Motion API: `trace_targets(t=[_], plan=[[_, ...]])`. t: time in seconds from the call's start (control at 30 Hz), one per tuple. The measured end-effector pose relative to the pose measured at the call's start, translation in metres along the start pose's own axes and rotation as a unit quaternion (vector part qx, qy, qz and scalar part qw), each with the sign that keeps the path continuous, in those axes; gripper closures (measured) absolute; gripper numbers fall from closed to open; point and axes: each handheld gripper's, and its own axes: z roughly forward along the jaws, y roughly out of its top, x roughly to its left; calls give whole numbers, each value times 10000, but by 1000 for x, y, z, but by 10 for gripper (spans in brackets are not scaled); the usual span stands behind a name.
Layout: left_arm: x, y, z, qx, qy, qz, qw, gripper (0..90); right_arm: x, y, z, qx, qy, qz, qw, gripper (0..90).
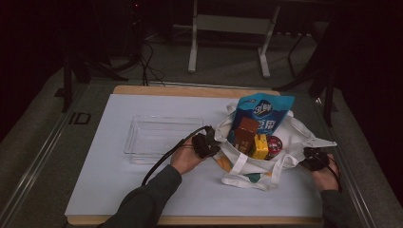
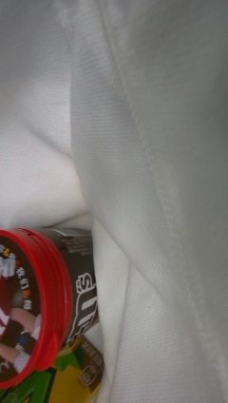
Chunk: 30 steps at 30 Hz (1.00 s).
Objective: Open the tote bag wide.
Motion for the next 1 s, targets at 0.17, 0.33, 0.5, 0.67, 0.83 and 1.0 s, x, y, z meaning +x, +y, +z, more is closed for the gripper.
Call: trace_targets(t=[0.17, 0.33, 0.5, 0.67, 0.83, 1.0], plan=[[1, -3, -4, -129, -84, -64, 9999, 714, -2, 3, -8, 3, -37, -17, 10000, 771], [3, -8, -14, -277, -81, -146, 9995, 632, -7, 3, -26, -141, -27, 70, 9999, 686], [12, -15, -32, -589, -133, -357, 9975, 601, -13, 1, -50, -279, 32, 177, 9994, 609], [17, -17, -47, -821, -196, -473, 9953, 601, -11, 1, -67, -312, 130, 186, 9993, 572], [20, -21, -71, -1221, -251, -500, 9909, 594, -12, 7, -90, -462, 142, 140, 9987, 543], [23, -21, -90, -1527, -231, -560, 9864, 595, -15, 15, -105, -716, 117, 183, 9972, 538]])
